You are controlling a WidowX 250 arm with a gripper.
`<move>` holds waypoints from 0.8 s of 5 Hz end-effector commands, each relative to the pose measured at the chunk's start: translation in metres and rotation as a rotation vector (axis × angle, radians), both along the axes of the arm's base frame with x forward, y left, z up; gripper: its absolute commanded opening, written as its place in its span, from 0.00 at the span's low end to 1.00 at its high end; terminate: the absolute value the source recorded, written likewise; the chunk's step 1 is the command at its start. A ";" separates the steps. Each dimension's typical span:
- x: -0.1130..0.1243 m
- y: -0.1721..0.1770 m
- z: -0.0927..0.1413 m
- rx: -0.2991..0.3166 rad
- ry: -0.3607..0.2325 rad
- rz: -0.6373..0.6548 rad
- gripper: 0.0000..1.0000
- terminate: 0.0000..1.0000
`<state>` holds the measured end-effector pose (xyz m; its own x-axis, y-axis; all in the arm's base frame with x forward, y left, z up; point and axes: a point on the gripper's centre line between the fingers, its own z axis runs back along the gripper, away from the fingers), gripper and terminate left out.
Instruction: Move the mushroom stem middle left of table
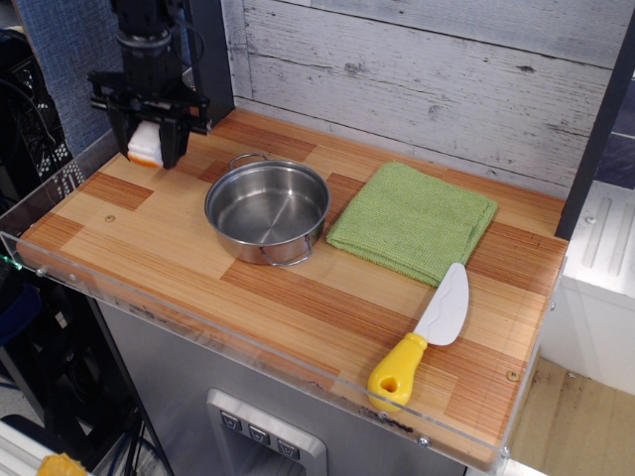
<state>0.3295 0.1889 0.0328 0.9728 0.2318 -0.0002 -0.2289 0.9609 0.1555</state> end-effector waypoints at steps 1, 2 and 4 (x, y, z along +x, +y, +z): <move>0.014 0.029 -0.003 0.004 0.025 0.018 0.00 0.00; 0.012 0.037 0.000 -0.002 0.030 0.032 0.00 0.00; 0.005 0.028 0.009 0.002 0.014 0.008 0.00 0.00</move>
